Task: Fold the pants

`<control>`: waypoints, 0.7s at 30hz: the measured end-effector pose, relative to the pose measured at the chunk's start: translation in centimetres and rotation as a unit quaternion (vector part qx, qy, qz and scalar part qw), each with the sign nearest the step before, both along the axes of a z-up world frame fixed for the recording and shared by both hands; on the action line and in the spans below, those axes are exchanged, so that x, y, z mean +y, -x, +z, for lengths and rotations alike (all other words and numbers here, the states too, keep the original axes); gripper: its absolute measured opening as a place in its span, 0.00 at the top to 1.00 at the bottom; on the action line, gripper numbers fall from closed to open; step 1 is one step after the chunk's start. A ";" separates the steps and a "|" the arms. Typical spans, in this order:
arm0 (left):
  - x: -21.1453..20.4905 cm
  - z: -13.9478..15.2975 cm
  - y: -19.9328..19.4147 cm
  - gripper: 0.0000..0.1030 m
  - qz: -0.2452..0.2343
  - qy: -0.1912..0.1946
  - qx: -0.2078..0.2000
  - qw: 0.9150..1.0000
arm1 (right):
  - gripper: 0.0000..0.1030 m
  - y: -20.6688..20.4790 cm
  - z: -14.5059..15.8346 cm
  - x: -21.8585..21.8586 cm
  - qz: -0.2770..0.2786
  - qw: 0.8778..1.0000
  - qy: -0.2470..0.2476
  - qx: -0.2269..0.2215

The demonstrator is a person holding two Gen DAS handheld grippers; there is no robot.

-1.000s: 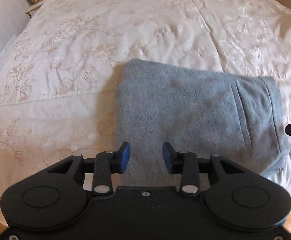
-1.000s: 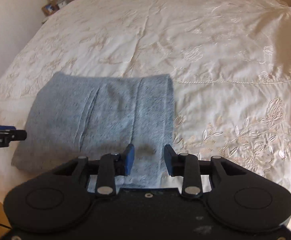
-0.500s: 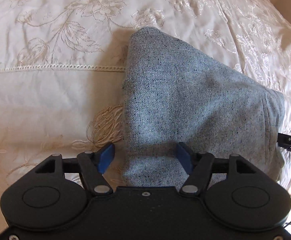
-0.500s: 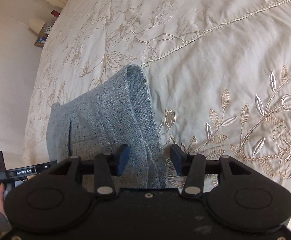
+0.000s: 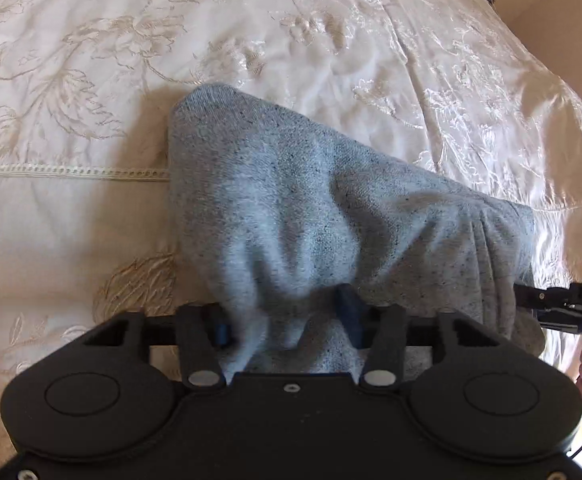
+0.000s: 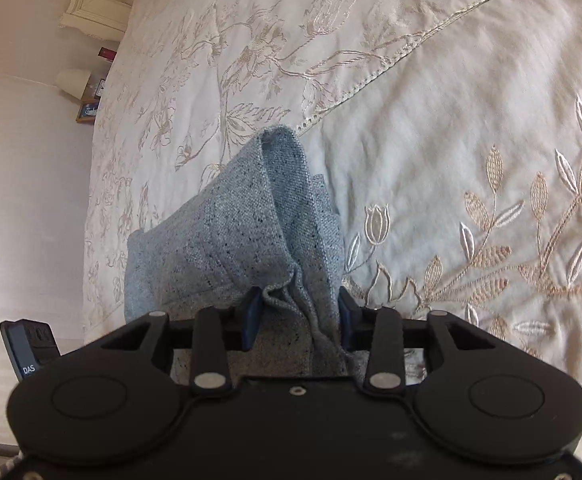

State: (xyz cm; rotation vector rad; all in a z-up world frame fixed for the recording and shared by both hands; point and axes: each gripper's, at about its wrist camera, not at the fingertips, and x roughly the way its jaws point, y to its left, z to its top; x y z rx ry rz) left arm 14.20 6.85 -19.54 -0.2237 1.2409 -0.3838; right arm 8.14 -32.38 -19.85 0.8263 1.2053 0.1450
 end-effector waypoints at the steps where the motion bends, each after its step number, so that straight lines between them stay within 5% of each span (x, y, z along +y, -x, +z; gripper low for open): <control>1: 0.3 0.8 0.4 0.74 0.008 -0.005 -0.007 1.000 | 0.76 0.3 0.8 0.4 0.003 1.000 0.015 -0.012; 8: 0.6 8.1 2.2 0.81 0.014 -0.038 -0.096 0.995 | 0.81 0.7 8.3 4.9 0.049 0.991 0.084 -0.095; 14: 6.3 12.8 -2.3 0.80 0.050 -0.041 -0.128 0.990 | 0.81 -6.1 12.2 9.0 0.084 0.983 0.072 -0.146; 18: 9.2 12.5 -6.2 0.77 0.067 -0.072 -0.150 0.984 | 0.81 -12.8 12.1 13.2 0.115 0.976 0.085 -0.167; 21: 11.1 9.7 -8.7 0.61 0.107 -0.141 -0.132 0.975 | 0.70 -17.1 9.7 16.2 0.114 0.974 0.132 -0.142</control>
